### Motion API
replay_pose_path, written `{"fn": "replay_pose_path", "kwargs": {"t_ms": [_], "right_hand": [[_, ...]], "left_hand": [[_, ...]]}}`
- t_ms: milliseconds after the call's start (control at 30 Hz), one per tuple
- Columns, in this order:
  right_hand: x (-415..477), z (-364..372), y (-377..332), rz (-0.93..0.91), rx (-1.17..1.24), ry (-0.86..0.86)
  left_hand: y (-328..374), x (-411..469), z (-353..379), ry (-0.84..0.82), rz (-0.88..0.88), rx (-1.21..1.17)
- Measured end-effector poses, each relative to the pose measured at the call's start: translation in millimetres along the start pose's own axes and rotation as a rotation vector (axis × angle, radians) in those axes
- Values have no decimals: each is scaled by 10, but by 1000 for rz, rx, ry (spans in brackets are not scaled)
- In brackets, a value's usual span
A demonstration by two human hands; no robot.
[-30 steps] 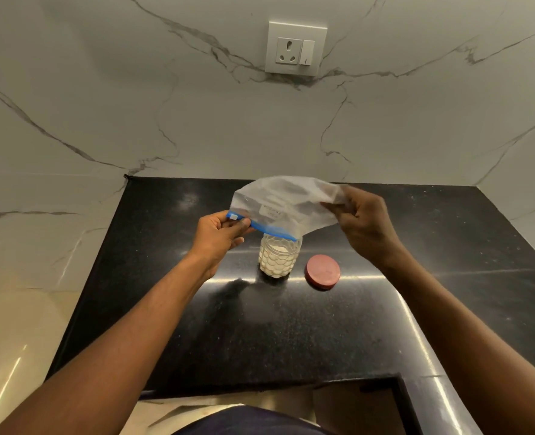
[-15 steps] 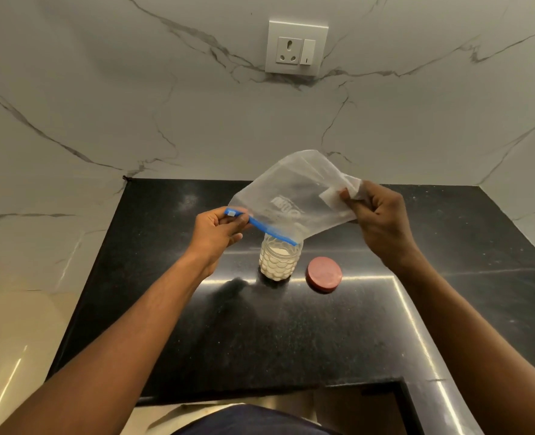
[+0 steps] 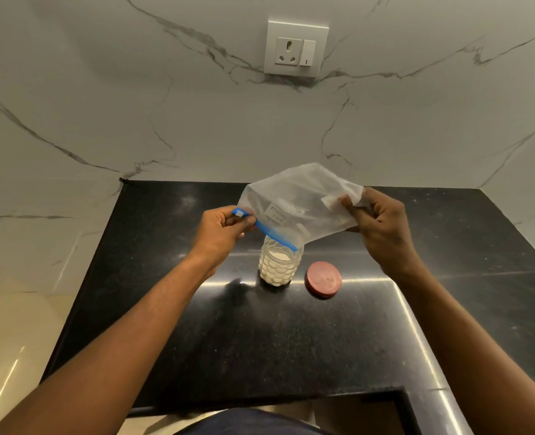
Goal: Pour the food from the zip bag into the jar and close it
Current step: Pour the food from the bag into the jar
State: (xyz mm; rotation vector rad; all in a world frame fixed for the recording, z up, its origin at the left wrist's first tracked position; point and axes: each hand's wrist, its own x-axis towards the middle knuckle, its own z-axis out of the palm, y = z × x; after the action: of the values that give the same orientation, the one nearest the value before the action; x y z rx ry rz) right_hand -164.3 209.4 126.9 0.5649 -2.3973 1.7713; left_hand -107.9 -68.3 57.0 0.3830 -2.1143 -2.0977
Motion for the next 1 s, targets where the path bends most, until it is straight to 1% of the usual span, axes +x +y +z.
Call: {"fn": "replay_pose_path", "kwargs": {"t_ms": [233,300,367,500,600,667,733,767,800,867,900,933,1000], "right_hand": [[46,-57,56,-14,-17,28],[21,-84,117,20,-29,20],[-2,-123,164,62,47,40],[-33,-211,220,244,361,118],[-112,-228,279,422,531,179],[-244,-195,305,511,560,122],[-392,-145,310,568,476,75],[-453,-131,296,563,382,100],[-500,-130,259,519,266,163],[-526,-143,91,311,79,325],[-516,-142,-32,181,32,368],[-495,-105,-186,64,9,362],[-447,45,-507,-121,-40,268]], "left_hand": [[59,25,-57,44,7,-13],[96,32,-94,48,17,-11],[150,38,-91,26,28,-9],[386,96,66,17,93,-46],[712,186,250,28,160,-91],[959,203,338,32,225,-102],[1184,168,357,34,308,-51],[1282,134,338,33,353,6],[1367,90,306,28,393,69],[1515,-18,218,2,450,186],[1570,-76,172,-26,462,242],[1609,-134,122,-69,461,299],[1637,-249,27,-201,432,426]]}}
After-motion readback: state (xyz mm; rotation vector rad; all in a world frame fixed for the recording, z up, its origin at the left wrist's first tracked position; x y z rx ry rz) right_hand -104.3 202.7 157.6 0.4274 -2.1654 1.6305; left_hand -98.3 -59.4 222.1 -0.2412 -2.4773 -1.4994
